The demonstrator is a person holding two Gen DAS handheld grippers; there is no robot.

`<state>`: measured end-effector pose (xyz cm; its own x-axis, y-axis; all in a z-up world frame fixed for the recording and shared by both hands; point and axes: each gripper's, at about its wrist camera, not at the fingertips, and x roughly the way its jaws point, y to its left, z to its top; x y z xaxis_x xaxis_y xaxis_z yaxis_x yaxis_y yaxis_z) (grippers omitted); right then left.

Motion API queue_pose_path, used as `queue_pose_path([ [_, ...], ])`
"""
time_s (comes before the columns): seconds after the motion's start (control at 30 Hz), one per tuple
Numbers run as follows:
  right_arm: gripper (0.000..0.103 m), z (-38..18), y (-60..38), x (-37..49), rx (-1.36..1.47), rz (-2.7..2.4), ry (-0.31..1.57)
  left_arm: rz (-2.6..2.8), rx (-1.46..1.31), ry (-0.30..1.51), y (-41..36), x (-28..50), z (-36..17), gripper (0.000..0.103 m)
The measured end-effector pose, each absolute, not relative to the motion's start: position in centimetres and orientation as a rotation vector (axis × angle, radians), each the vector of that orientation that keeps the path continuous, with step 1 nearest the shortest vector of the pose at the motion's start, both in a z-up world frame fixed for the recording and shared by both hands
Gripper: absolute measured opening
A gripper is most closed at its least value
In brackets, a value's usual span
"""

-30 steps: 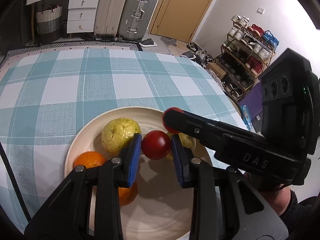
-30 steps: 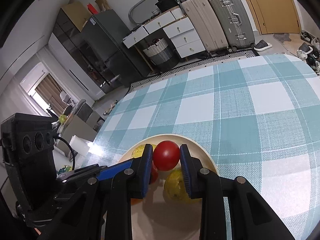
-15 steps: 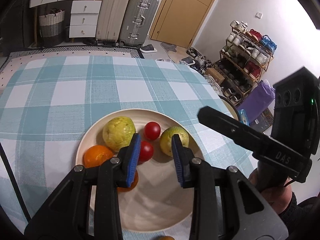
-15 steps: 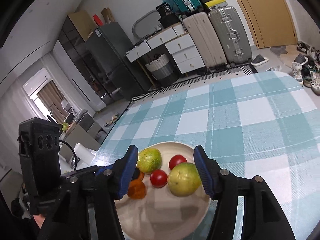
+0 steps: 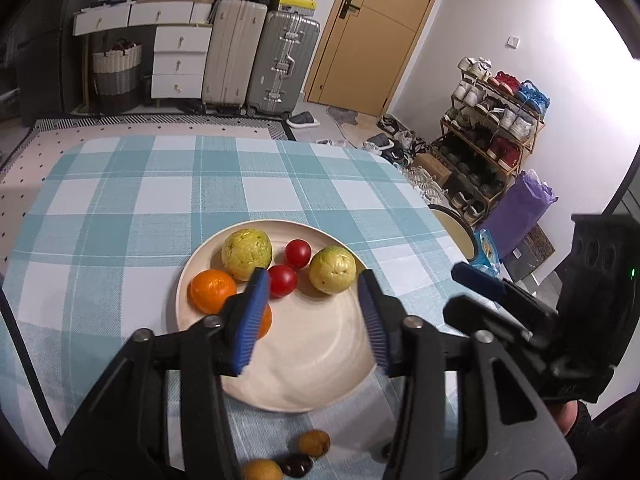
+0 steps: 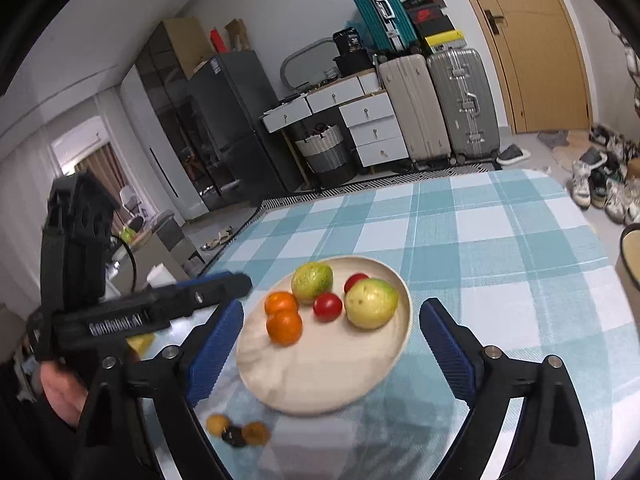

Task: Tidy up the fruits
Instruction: 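Lower the right tool onto a dark plum and close on it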

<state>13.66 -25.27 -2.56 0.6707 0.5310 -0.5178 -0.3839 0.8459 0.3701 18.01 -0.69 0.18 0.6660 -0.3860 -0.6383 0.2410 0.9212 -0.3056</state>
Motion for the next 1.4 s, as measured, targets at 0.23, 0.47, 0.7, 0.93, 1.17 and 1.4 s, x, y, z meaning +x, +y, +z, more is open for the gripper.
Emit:
queue_pose_path([
  [0.23, 0.097, -2.3, -25.6, 9.6, 0.217, 0.537, 0.624, -0.315, -0.201, 0.712, 0.0, 14.0, 1.4, 0.080],
  [0.47, 0.102, -3.5, -24.7, 6.5, 0.182, 0.563, 0.645, -0.255, -0.197, 0.707, 1.0, 10.1, 1.0, 0.089],
  [0.7, 0.103, -5.6, -23.6, 4.6, 0.145, 0.558, 0.714, -0.198, -0.200, 0.716, 2.3, 7.8, -0.3, 0.101],
  [0.93, 0.103, -7.6, -23.2, 3.4, 0.136, 0.550, 0.788, -0.150, -0.220, 0.751, 3.6, 6.4, -2.0, 0.101],
  [1.17, 0.103, -8.6, -23.0, 3.1, 0.126, 0.546, 0.829, -0.113, -0.233, 0.790, 4.5, 5.9, -3.9, 0.101],
  [1.4, 0.103, -8.9, -21.9, 2.8, 0.081, 0.557, 0.846, -0.101, -0.248, 0.814, 5.2, 5.4, -5.2, 0.101],
])
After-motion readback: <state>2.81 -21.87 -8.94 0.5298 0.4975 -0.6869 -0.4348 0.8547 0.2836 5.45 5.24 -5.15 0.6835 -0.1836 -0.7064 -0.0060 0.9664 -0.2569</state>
